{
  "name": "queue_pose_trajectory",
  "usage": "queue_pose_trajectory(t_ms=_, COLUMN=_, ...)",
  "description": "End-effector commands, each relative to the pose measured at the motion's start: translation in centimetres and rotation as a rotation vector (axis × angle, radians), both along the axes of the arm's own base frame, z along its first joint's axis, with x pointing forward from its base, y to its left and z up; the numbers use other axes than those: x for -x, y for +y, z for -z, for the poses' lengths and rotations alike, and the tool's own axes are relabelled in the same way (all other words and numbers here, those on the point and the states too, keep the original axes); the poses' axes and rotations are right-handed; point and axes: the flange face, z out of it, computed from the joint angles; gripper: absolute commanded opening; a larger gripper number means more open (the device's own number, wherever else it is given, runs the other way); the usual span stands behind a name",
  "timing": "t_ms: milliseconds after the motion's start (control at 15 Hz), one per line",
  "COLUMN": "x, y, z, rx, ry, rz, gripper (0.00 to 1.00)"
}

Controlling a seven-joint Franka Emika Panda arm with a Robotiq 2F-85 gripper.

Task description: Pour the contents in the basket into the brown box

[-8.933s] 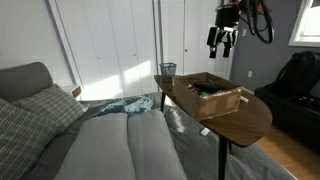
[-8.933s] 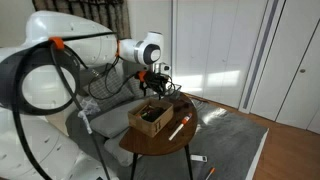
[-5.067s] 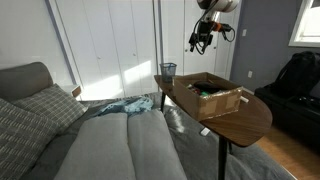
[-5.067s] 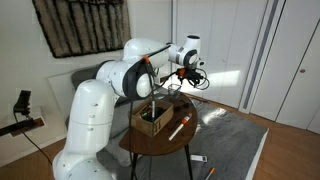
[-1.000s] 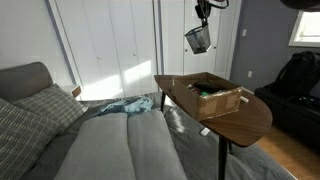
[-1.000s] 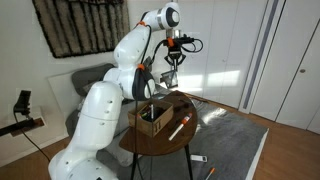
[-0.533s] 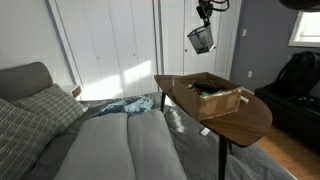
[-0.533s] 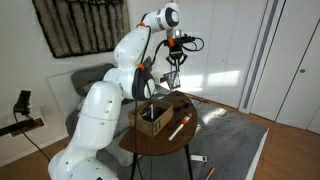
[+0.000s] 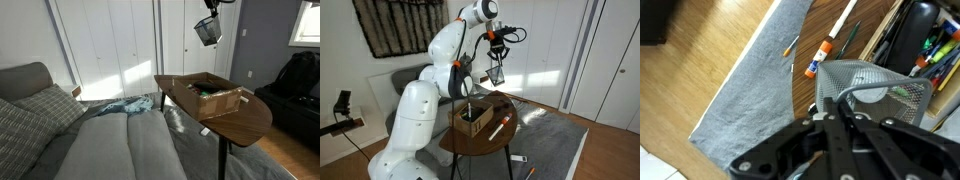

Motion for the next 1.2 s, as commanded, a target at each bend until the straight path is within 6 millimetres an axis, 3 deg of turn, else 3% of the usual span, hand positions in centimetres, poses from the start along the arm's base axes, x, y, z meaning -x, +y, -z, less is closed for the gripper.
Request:
queue_pose_trajectory(t_ms=0, x=0.3, y=1.2, z=0.7, rx=0.084, ry=0.061, rz=-0.035, gripper=0.02)
queue_pose_trajectory(t_ms=400, x=1.4, y=6.6, z=3.3, rx=0.357, ry=0.197, rz=-0.013, gripper=0.02)
queue_pose_trajectory(t_ms=600, x=2.0, y=9.0, z=6.0, rx=0.426, ry=0.326, rz=-0.064, gripper=0.02)
queue_pose_trajectory(t_ms=733, x=2.5, y=9.3, z=7.2, rx=0.419, ry=0.412, rz=-0.132, gripper=0.02)
queue_pose_trajectory(t_ms=800, x=1.4, y=9.8, z=7.1, rx=0.395, ry=0.336, rz=-0.079, gripper=0.07)
queue_pose_trajectory(t_ms=1133, x=1.5, y=9.9, z=8.7, rx=0.433, ry=0.43, rz=-0.11, gripper=0.02)
